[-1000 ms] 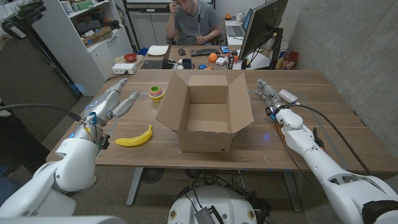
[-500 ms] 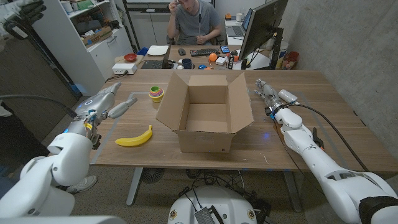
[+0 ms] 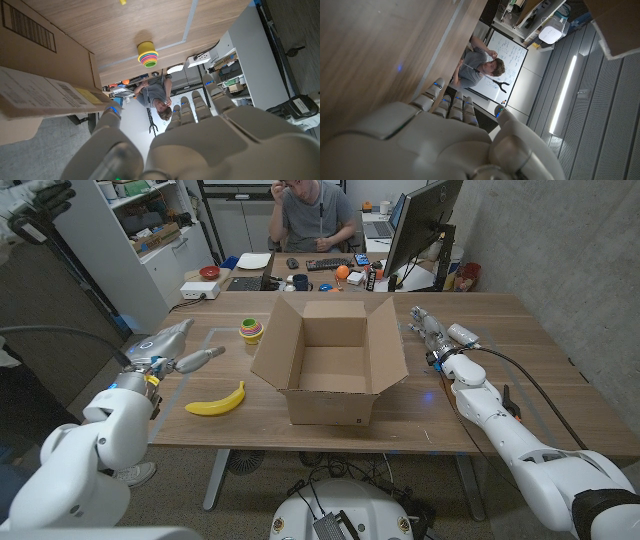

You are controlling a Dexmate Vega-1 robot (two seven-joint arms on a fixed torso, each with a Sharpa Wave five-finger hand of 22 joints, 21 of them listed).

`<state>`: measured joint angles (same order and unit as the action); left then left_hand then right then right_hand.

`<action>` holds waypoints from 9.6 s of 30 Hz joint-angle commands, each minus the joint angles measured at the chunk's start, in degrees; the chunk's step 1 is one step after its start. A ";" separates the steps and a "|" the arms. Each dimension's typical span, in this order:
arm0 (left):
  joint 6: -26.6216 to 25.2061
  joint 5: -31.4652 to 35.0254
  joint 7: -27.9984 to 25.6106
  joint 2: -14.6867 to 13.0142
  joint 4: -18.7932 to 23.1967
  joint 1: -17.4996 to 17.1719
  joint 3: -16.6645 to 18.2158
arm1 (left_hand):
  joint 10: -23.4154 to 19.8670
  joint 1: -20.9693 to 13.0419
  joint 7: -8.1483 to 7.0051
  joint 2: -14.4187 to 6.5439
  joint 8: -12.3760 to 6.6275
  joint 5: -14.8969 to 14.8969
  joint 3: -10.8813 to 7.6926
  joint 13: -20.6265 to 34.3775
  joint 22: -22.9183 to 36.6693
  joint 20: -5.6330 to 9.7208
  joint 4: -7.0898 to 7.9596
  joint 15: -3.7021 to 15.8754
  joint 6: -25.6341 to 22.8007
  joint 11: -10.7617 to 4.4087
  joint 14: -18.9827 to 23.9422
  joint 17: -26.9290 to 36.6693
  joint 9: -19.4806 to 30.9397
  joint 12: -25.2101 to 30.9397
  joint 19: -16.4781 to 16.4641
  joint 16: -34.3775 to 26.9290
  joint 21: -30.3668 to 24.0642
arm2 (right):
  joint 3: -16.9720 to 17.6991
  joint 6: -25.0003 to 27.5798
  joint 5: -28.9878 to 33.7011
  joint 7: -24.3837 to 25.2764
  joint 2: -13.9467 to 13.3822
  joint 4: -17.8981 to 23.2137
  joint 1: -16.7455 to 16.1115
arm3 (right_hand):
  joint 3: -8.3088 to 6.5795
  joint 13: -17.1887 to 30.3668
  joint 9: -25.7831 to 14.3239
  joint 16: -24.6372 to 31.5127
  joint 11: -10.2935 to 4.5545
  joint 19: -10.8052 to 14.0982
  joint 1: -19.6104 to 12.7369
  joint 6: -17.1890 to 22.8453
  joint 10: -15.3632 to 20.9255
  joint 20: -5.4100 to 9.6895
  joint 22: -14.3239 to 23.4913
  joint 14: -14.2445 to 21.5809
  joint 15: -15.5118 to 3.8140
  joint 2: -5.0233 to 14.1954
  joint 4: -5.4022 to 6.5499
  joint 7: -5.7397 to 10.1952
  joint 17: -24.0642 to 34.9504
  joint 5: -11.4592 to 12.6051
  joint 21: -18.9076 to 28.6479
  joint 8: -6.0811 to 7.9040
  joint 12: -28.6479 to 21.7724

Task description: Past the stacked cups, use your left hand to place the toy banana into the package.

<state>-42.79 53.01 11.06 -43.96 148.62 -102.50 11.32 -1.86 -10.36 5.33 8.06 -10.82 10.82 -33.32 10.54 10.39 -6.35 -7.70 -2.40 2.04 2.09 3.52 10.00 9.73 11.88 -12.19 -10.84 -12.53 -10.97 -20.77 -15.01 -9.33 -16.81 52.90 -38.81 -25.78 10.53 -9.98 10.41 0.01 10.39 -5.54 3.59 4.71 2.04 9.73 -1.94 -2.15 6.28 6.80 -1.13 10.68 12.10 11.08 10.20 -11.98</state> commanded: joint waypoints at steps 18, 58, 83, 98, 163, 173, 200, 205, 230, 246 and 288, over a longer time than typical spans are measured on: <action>-6.54 2.75 6.43 -5.84 -6.93 7.14 -8.21 | -1.94 -1.44 0.32 1.42 -0.39 0.81 0.82 0.28 -0.07 0.57 -1.17 0.22 -1.16 -0.01 2.01 0.35 0.35 0.54 -1.68 -0.67 -0.34 | 0.58 -2.03 0.34 -1.66 0.69 -2.72 1.08 | 0.32 0.25 -0.27 0.15 0.06 0.62 0.22 0.29 0.54 2.46 0.17 0.36 -1.74 -0.19 -0.14 -0.55 -0.08 0.42 0.28 0.44 -0.09; -19.39 -10.33 1.81 -25.52 -10.03 20.08 -29.72 | -0.63 -4.84 0.26 1.83 0.28 1.71 2.11 0.37 -0.08 2.34 -2.10 0.37 0.67 -0.19 1.39 0.39 0.41 -0.16 -2.94 0.01 -0.07 | 1.14 -6.03 0.90 -4.60 2.61 -10.15 4.76 | 0.47 0.26 -0.29 0.12 0.15 0.78 0.25 0.26 0.57 2.37 0.16 0.56 -1.59 -0.44 -0.37 -0.66 -0.11 0.51 0.24 0.41 -0.08; -25.05 -1.41 8.67 -29.93 -11.69 36.10 -52.38 | -0.43 -8.45 0.32 1.72 0.11 2.36 2.53 0.43 -0.06 2.79 -2.54 0.52 1.38 -0.44 1.48 0.39 0.45 -0.17 -4.32 0.01 -0.16 | 1.80 -6.57 0.87 -5.68 2.99 -10.92 5.06 | 0.55 0.26 -0.30 0.10 0.29 0.91 0.23 0.29 0.70 2.29 0.16 0.65 -1.50 -0.60 -0.55 -0.74 -0.14 0.55 0.24 0.42 -0.12; -22.01 3.85 16.42 -27.78 -15.28 38.91 -55.01 | -0.70 -11.17 0.77 1.68 -0.06 2.66 3.12 0.47 0.00 3.15 -2.42 0.65 1.37 -0.61 1.83 0.39 0.46 0.00 -4.98 -0.05 -0.07 | 2.00 -7.38 0.84 -6.12 3.22 -11.50 5.23 | 0.60 0.27 -0.30 0.09 0.37 0.99 0.22 0.30 0.69 2.23 0.16 0.68 -1.49 -0.68 -0.64 -0.74 -0.15 0.56 0.24 0.43 -0.11; -22.24 16.46 15.47 -11.61 -20.62 33.45 -44.44 | -48.89 -58.22 5.41 -12.59 -6.14 -0.21 6.33 1.74 2.62 18.03 -1.70 16.02 -43.71 -4.19 60.38 0.88 2.21 11.93 -49.95 -9.22 -28.37 | 6.82 -9.88 6.95 -7.32 6.80 -30.77 16.22 | 0.60 0.28 -0.32 0.09 0.49 1.36 -0.08 0.71 1.29 2.04 0.15 1.25 -1.34 -0.76 -1.17 -0.83 -0.24 0.63 0.23 0.49 -0.28; -24.26 19.54 15.27 -12.44 -17.41 31.85 -43.08 | -49.16 -58.21 5.30 -12.95 -6.00 -0.23 6.36 1.71 2.63 18.00 -1.44 15.98 -43.98 -4.44 60.70 0.85 2.25 11.82 -49.76 -9.00 -28.71 | 7.39 -11.43 6.63 -8.06 6.74 -29.75 15.26 | 0.61 0.28 -0.33 0.09 0.52 1.37 -0.11 0.70 1.26 2.03 0.15 1.29 -1.32 -0.76 -1.23 -0.86 -0.23 0.62 0.21 0.47 -0.25; -24.55 27.98 18.02 -10.76 -10.16 24.12 -34.55 | -49.80 -57.20 5.01 -13.90 -5.58 -0.29 6.61 1.59 2.57 18.02 -0.47 15.76 -44.95 -4.65 61.60 0.69 2.33 11.36 -49.34 -8.17 -29.76 | 5.71 -10.78 3.36 -7.95 5.14 -18.69 9.05 | 0.65 0.29 -0.33 0.06 0.49 1.42 -0.13 0.72 1.29 2.02 0.15 1.30 -1.32 -0.78 -1.36 -0.85 -0.20 0.59 0.17 0.46 -0.23; -22.25 31.11 18.22 -8.06 -10.09 22.64 -32.06 | -49.92 -57.12 5.01 -14.03 -5.47 -0.28 6.62 1.57 2.54 18.05 -0.42 15.79 -45.04 -4.76 61.78 0.70 2.34 11.28 -49.22 -8.05 -29.92 | 5.39 -10.85 2.83 -8.00 5.04 -18.70 9.04 | 0.67 0.29 -0.33 0.06 0.54 1.45 -0.12 0.71 1.29 1.99 0.15 1.30 -1.27 -0.79 -1.38 -0.89 -0.20 0.58 0.18 0.45 -0.22; -6.67 39.04 17.10 7.36 -9.86 20.05 -21.82 | -49.98 -56.67 4.74 -14.40 -4.93 -0.28 6.64 1.48 2.44 18.10 -0.28 15.77 -45.19 -5.23 62.05 0.67 2.35 10.75 -48.67 -7.33 -30.54 | 4.88 -12.14 2.76 -7.98 5.24 -22.50 11.17 | 0.77 0.29 -0.34 0.06 0.63 1.42 -0.09 0.67 1.28 1.98 0.14 1.34 -1.25 -0.92 -1.51 -1.00 -0.19 0.55 0.13 0.42 -0.19; -1.19 39.08 14.40 13.03 -9.46 22.07 -20.70 | -50.27 -56.68 4.58 -14.63 -4.62 -0.28 6.57 1.44 2.37 18.10 -0.45 15.80 -45.59 -5.20 62.39 0.75 2.37 10.43 -48.49 -6.93 -31.13 | 5.60 -12.20 2.75 -7.87 4.77 -22.00 10.63 | 0.83 0.29 -0.34 0.05 0.60 1.33 -0.07 0.72 1.23 1.94 0.14 1.34 -1.24 -0.97 -1.56 -1.01 -0.18 0.55 0.08 0.44 -0.16; 7.53 42.89 21.35 19.13 -7.20 31.22 -20.75 | -50.82 -55.59 4.36 -15.41 -3.87 -0.37 6.58 1.38 2.14 18.06 0.07 15.50 -46.40 -5.56 63.09 0.86 2.40 9.58 -47.80 -6.02 -32.41 | 7.56 -13.08 2.61 -9.03 4.65 -22.96 10.56 | 0.93 0.29 -0.34 0.04 0.69 1.24 -0.02 0.71 1.27 1.89 0.14 1.30 -1.21 -1.00 -1.68 -1.07 -0.18 0.56 0.04 0.44 -0.16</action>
<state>-37.22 96.42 31.96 -26.32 141.43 -74.14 -8.76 -48.19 -60.19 9.23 -1.24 -15.01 10.08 -25.70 11.77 12.36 5.72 -8.52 4.82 -43.64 1.31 60.78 10.85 11.87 21.60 -57.33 -16.93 -44.57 -3.87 -34.03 -11.88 -18.18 -11.63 27.68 -26.77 -24.75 10.52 -9.98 10.41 0.62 11.51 -5.62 3.99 5.31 2.35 9.72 -1.12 -1.75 5.74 5.30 -1.95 10.41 12.55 11.08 10.20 -11.97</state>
